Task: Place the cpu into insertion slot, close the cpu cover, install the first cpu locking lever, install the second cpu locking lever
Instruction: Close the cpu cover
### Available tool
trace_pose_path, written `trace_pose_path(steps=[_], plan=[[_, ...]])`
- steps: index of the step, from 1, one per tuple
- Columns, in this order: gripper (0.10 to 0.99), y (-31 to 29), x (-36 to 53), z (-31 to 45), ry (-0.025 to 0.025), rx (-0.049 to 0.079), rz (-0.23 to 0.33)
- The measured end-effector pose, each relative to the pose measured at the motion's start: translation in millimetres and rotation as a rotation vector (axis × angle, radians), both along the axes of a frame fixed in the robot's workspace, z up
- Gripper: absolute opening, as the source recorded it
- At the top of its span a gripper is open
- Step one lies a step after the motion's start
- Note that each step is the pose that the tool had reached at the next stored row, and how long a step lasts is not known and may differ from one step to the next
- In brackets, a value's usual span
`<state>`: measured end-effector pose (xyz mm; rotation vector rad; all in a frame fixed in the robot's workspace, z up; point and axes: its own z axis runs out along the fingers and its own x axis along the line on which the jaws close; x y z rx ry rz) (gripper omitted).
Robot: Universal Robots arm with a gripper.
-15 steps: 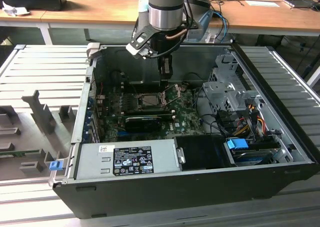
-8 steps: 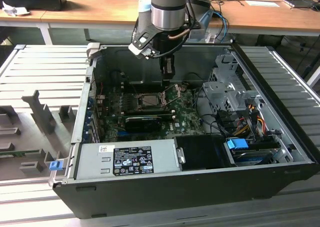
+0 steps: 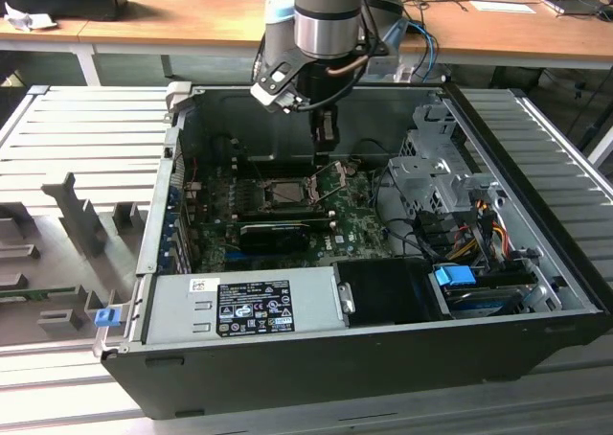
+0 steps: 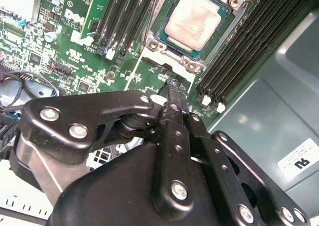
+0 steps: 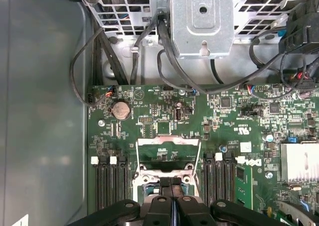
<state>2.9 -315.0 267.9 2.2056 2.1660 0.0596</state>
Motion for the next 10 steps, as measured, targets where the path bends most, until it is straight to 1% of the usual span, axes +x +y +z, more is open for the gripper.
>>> trace_pose_path(steps=[5, 8, 10], plan=[[0.106, 0.1, 6.1, 0.1, 0.0016, 0.0, 0.001], [0.106, 0.1, 11.6, 0.0, 0.0024, 0.0, 0.01], [0.106, 0.1, 15.9, 0.0, 0.0046, 0.0, 0.025]])
